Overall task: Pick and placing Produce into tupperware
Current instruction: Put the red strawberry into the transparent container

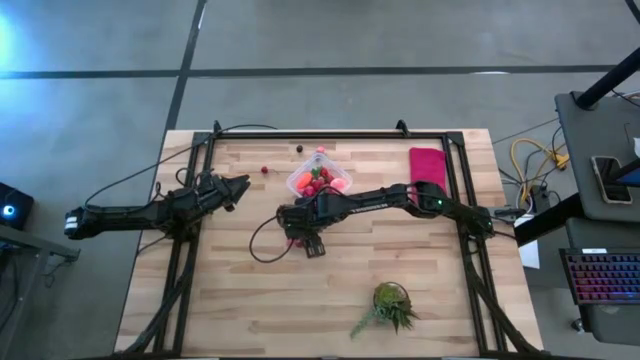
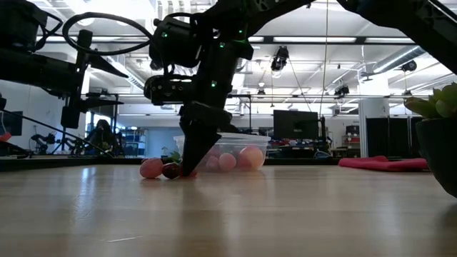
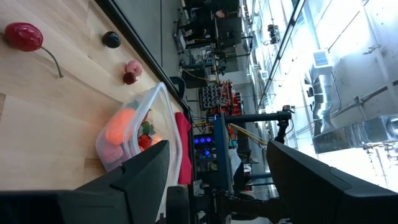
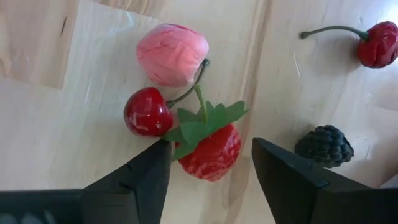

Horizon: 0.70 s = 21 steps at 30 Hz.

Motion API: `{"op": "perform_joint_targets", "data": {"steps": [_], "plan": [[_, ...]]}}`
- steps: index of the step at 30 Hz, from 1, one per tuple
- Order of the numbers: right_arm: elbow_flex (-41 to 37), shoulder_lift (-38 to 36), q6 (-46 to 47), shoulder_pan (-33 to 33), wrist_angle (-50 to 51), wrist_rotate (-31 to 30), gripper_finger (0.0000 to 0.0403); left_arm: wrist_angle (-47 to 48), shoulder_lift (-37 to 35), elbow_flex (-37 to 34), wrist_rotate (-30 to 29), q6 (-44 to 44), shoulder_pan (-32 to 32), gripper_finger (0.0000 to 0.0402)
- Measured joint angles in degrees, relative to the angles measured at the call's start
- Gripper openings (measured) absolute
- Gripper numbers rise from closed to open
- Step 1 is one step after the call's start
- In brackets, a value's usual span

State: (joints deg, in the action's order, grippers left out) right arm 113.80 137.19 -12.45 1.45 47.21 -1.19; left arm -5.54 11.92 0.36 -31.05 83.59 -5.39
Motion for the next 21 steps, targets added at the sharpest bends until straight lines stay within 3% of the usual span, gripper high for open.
{"op": "perform_joint_targets", "data": {"steps": [12, 19, 21], "plan": [[1.4, 0.0, 1.8, 0.0, 0.1, -0.2, 0.0152, 0.0, 0.0, 0.0, 0.0, 0.0, 0.0, 0.0255], [6.0, 0.0, 3.5, 0.0, 1.3, -0.7, 0.0148, 0.0, 0.0, 0.0, 0.0, 0.0, 0.0, 0.0255], [8.5, 0.0, 4.6, 0.0, 3.9, -4.4, 0.015, 0.0, 0.0, 0.0, 0.0, 0.0, 0.0, 0.0255]]}}
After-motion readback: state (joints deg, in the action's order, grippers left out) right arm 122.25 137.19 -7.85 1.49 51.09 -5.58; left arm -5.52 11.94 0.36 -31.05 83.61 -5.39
